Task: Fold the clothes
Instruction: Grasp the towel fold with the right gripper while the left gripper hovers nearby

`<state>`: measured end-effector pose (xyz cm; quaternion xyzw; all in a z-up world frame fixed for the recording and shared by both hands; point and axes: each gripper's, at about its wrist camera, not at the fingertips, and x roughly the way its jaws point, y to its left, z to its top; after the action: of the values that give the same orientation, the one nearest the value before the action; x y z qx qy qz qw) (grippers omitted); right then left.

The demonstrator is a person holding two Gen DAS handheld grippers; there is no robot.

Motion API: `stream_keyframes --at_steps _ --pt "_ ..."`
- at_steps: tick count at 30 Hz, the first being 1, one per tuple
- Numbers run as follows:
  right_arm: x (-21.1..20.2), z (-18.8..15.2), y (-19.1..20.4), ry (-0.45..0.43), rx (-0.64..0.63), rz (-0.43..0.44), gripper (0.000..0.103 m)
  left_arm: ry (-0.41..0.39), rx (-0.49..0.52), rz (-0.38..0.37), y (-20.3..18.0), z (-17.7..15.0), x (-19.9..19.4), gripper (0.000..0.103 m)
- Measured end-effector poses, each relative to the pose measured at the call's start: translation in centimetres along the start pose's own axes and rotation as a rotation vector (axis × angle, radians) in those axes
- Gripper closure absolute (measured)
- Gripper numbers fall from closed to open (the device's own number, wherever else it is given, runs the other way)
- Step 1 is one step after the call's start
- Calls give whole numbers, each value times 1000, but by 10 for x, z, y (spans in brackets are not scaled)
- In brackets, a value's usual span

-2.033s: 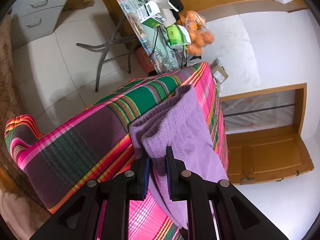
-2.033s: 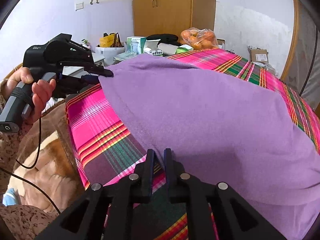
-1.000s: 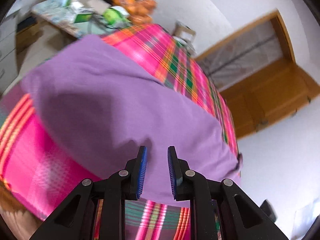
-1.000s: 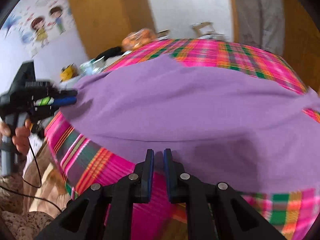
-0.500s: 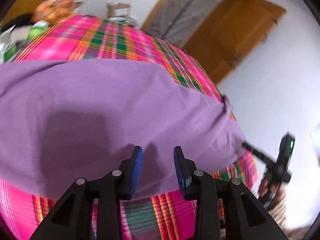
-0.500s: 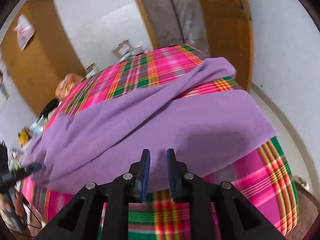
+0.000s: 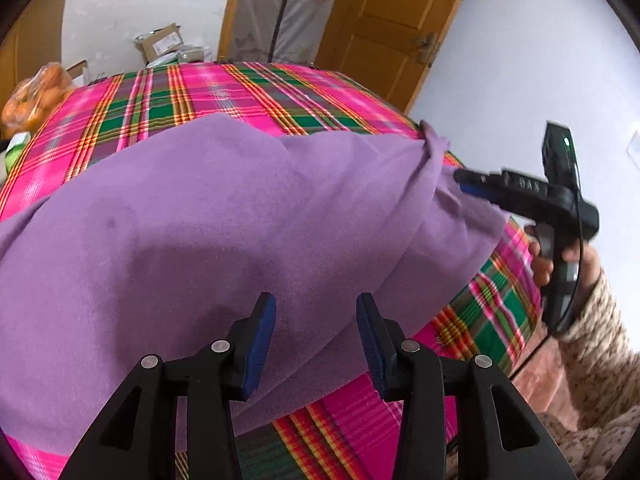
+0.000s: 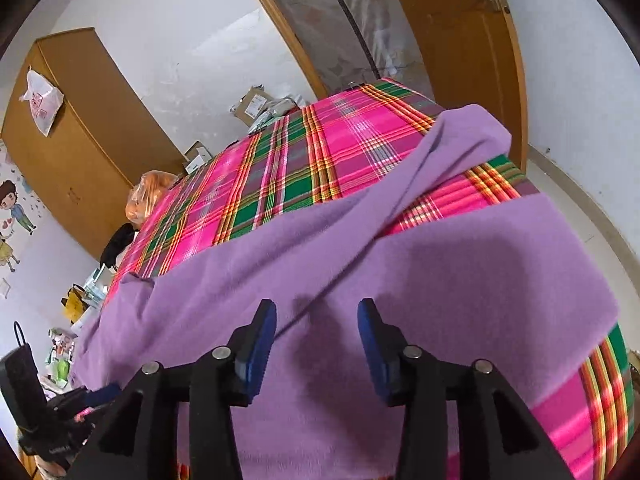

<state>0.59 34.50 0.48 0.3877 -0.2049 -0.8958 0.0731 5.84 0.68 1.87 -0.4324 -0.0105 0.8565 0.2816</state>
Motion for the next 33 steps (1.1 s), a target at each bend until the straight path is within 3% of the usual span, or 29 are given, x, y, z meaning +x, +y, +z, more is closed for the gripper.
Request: stream_keyframes --at_steps 7,13,15,17,20,33 --pt "17 11 -6 33 31 21 56 44 150 19 -18 -7 10 59" --pt "37 19 -8 67 56 55 57 46 138 11 -15 -8 11 59" --pt "39 20 -10 66 76 79 64 47 141 16 -16 -8 12 59" --pt "38 20 -11 60 83 87 84 48 144 22 -17 -7 13 59" --pt "34 20 -9 44 73 88 97 49 149 30 -18 -7 14 59" --pt "-19 28 10 -95 58 143 98 52 183 115 -29 -6 20 59"
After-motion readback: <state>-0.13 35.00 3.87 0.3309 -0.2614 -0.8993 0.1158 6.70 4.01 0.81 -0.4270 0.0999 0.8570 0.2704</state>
